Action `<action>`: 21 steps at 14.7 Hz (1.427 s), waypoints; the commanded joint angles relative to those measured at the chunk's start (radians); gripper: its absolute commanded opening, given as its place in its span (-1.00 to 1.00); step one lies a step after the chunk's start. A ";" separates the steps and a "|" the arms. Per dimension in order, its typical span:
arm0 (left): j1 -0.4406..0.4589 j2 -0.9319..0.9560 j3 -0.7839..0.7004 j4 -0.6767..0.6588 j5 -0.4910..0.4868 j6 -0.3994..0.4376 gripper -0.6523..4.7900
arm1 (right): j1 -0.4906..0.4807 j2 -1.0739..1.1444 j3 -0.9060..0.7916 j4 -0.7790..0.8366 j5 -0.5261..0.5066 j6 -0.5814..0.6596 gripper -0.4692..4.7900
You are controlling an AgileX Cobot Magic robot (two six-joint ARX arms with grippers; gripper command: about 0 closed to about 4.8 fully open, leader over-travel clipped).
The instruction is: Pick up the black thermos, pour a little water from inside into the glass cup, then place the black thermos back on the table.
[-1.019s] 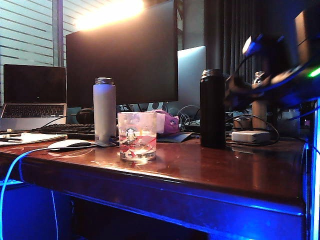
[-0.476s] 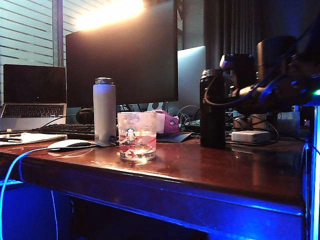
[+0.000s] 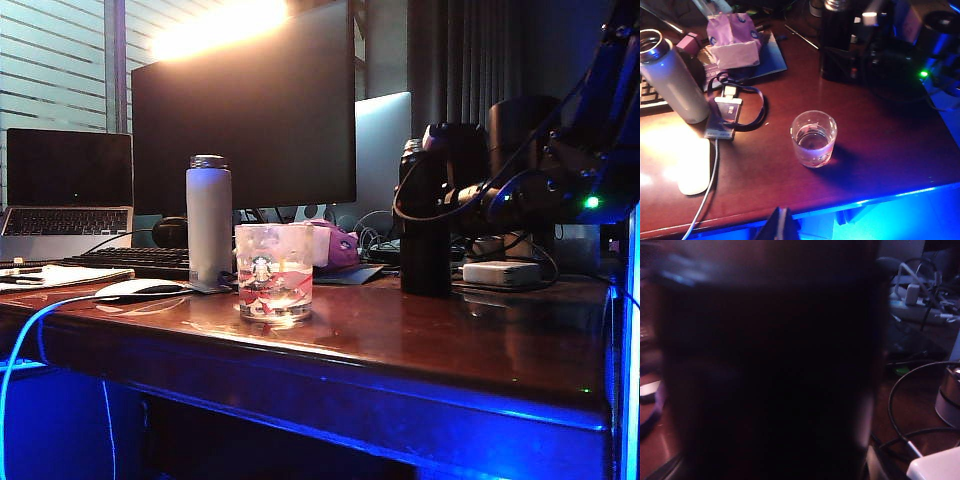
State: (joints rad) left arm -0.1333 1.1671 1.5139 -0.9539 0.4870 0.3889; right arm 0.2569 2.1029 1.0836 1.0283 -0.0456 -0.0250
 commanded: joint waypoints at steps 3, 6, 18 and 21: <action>0.000 -0.002 0.003 0.012 0.004 0.003 -0.77 | 0.001 0.040 0.064 -0.008 -0.001 -0.003 1.00; 0.000 -0.002 0.003 0.012 0.004 0.003 -0.77 | 0.000 0.052 0.083 -0.011 0.000 -0.007 1.00; 0.000 -0.002 0.003 0.012 0.004 0.003 -0.77 | 0.002 -0.018 0.074 -0.128 0.003 -0.008 -0.82; 0.000 -0.002 0.003 0.013 0.004 0.003 -0.77 | 0.002 -0.143 0.024 -0.144 0.006 -0.065 -0.82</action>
State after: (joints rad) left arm -0.1333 1.1671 1.5139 -0.9539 0.4866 0.3889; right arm 0.2573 2.0071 1.1107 0.8211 -0.0448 -0.0681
